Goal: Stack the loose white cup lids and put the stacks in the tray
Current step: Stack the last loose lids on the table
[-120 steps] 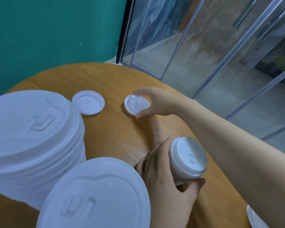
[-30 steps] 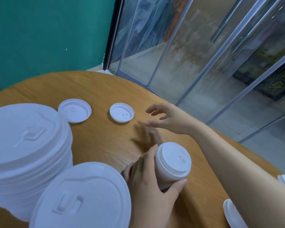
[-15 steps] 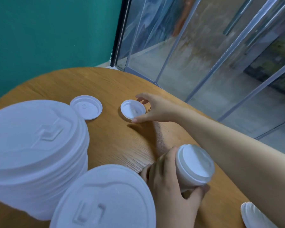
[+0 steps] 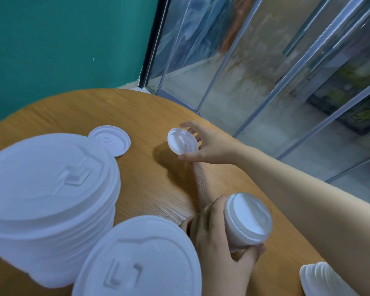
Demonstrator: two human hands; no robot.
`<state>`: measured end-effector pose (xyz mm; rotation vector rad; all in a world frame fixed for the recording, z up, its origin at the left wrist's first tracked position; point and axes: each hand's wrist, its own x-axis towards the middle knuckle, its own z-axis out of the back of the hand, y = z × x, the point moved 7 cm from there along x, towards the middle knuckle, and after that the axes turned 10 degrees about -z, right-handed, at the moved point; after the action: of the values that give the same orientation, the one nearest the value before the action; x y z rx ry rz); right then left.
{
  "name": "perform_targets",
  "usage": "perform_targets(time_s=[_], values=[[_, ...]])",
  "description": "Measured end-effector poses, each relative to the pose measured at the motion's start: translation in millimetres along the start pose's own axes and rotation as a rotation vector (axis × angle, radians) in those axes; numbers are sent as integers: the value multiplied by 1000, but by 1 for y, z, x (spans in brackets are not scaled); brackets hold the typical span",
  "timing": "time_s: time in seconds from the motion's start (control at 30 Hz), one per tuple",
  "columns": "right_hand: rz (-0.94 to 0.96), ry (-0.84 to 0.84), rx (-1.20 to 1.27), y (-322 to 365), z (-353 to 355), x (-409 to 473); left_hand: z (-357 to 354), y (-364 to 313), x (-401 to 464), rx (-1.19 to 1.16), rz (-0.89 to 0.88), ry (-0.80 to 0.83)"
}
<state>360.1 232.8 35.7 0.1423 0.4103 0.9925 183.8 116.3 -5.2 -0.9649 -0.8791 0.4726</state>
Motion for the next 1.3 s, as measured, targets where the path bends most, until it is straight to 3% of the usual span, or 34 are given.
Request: perform_targets(time_s=[0.27,0.6,0.8,1.0,1.17,1.3], values=[[-34,-78,246,-21,36,-45,3,0,-1,0,-33,3],[-90,-246,313,-39,55,-112,4,3,-2,25,-23,64],[-344,-368,632,-84,52,-133,3,3,-5,8,-11,73],[-700,-236,1057,-130,-6,-129,2,4,-5,18,-13,91],[-821,-174,1057,-147,-30,-119,1,1,-5,-10,-21,93],[-859,-163,883,-152,-27,-112,-1,4,-4,-9,-10,100]])
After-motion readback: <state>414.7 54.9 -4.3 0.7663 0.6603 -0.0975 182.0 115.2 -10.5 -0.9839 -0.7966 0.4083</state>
